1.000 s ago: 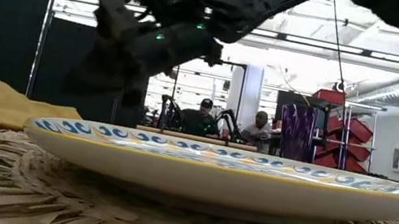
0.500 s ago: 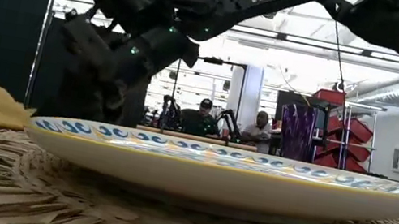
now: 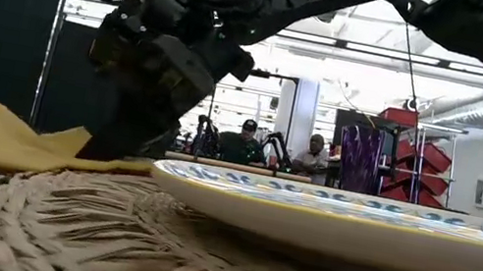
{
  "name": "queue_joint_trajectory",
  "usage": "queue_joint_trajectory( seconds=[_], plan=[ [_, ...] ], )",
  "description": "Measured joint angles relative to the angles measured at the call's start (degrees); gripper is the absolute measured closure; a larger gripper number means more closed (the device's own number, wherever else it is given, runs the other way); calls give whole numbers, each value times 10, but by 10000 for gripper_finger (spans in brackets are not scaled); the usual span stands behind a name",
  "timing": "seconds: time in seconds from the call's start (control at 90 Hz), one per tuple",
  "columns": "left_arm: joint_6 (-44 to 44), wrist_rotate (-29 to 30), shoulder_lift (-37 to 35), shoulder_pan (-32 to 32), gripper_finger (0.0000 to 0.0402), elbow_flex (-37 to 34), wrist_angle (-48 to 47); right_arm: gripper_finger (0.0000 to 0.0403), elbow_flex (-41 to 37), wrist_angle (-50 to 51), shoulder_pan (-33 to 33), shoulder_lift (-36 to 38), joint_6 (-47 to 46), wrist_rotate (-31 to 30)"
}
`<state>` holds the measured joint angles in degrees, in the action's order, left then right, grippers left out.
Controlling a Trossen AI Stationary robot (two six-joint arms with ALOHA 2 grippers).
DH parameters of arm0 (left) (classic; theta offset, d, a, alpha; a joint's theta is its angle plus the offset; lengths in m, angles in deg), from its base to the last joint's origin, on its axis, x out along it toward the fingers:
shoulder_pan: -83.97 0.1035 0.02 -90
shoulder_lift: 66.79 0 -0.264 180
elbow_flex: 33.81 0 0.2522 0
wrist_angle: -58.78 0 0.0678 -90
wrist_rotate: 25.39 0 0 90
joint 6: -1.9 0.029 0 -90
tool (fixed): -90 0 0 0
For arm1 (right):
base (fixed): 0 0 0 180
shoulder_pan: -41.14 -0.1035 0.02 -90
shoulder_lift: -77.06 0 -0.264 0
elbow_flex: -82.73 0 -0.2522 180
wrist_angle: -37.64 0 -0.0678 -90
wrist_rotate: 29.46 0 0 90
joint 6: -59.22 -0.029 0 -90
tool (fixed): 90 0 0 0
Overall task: Set table place
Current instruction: Move the folded yellow table napkin to the left of the brown placemat
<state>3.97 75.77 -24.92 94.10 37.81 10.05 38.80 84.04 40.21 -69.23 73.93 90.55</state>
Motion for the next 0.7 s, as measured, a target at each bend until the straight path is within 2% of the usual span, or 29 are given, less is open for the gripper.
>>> queue_joint_trajectory(
  seconds=[0.078,0.267,0.378,0.578,0.7],
  plan=[
    [4,0,0,0,270,0,0,403,3,-26,0,14,-29,-18],
    [13,0,0,0,270,0,2,403,66,-36,7,30,-75,-17],
    [14,0,0,0,270,0,2,403,74,-44,-4,29,-104,-19],
    [18,0,0,0,270,0,3,403,74,-79,-29,-6,-143,-63],
    [17,0,0,0,270,0,3,403,74,-105,-30,-18,-169,-66]
  ],
)
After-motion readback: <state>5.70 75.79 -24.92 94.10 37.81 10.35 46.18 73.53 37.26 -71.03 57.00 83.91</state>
